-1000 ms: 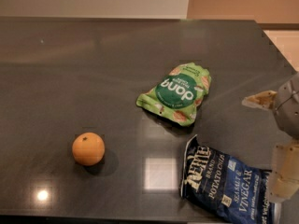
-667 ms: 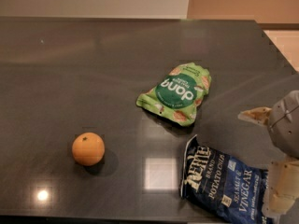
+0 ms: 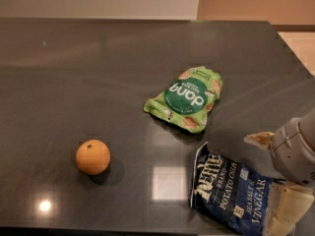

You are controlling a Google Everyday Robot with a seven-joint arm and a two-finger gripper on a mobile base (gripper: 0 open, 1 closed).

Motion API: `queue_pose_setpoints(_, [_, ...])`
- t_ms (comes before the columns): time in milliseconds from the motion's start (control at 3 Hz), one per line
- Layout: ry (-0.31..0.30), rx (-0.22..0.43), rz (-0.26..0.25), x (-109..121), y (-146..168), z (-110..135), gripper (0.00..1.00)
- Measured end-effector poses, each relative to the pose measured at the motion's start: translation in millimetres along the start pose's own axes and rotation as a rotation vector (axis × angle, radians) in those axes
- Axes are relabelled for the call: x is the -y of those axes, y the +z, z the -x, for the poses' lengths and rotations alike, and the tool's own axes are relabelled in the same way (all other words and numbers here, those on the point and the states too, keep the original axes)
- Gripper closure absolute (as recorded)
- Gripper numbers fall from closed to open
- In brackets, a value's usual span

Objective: Pick blue chip bag

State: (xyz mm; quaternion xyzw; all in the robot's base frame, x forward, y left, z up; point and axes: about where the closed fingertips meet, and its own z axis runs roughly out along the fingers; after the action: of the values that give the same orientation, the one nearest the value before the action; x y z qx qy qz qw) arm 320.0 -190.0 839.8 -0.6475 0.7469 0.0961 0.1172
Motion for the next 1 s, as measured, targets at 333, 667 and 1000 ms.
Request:
queue_pose_setpoints(333, [0.03,0.008,0.019,-5.4,13.4,2.9,0.0])
queue_pose_setpoints(667, [0.055,0.012,0.04,-10.5,20.3,5.6,0.19])
queue_pose_setpoints(1000, [0.073,0.014,0.049,-12.4,18.4,9.4,0.42])
